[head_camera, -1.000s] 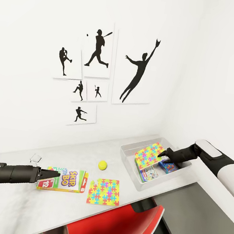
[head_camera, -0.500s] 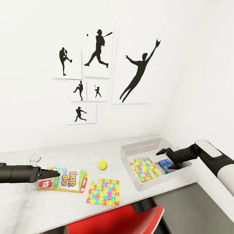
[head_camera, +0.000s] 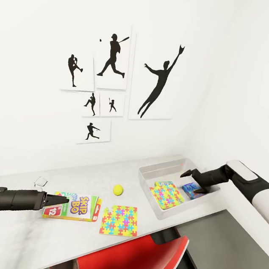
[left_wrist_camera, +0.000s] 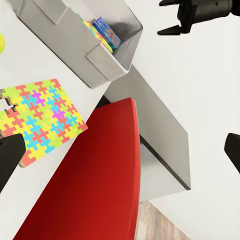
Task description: Put all the toys in the child's room - the three board games (two on the bed and one on the table), the two jigsaw puzzles on the table, and the tennis ball on the table - inside the toy box on the table in the child's room.
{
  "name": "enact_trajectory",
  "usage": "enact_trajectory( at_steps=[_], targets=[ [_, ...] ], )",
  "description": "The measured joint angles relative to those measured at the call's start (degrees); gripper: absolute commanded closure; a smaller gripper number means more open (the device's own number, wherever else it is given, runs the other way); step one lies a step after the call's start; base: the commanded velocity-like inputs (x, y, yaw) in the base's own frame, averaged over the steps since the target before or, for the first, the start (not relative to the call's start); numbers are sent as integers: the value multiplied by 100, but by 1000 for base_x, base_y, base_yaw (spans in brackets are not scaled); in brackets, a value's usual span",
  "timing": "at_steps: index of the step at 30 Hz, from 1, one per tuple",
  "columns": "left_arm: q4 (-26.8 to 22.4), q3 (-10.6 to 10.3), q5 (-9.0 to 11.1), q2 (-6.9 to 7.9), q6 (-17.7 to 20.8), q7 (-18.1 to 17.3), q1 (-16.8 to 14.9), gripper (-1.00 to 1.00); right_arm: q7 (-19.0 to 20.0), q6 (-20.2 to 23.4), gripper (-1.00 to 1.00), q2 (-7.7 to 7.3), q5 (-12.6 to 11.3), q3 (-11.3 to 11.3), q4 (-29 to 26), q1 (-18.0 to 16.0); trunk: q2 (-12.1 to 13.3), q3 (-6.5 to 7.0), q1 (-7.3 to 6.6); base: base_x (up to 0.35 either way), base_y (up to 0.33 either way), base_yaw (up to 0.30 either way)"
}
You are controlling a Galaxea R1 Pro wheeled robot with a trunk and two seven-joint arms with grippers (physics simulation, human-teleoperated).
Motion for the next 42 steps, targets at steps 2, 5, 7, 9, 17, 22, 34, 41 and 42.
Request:
enact_trajectory(
  at_steps=[2,5,7,9,17,22,34,41,42],
  targets=[
    [0,0,0,0,0,1,0,-100,12,0,-100,-20,-12,-74,-59,-5,0,0,0,0,0,0],
    [0,0,0,0,0,3,0,-100,34,0,-100,-55,-41,-339,-308,-35,0,0,0,0,0,0],
    [0,0,0,0,0,3,0,-100,44,0,-100,-77,-61,-584,-568,-45,0,0,0,0,0,0],
    [0,0,-2,-1,0,1,0,-100,50,0,-100,-109,-66,-801,-865,-53,0,0,0,-3,4,0],
    [0,0,0,0,0,5,0,-100,39,0,-100,-222,-65,-1225,-1560,-56,0,0,0,-32,51,0],
    [0,4,0,1,0,4,0,-100,34,0,-100,-211,-62,-1274,-1615,-37,0,0,0,-7,11,0],
    [0,34,0,1,0,0,0,-100,12,0,-100,-150,-32,-1273,-1628,-14,0,0,0,-43,88,0],
    [-1,35,-1,0,0,0,0,-100,5,0,-100,-145,5,-1269,-1618,-8,1,0,1,-87,123,0],
    [-1,35,-1,0,0,0,0,-100,4,0,-100,-143,8,-1268,-1617,-7,1,0,1,-51,72,0]
  ],
)
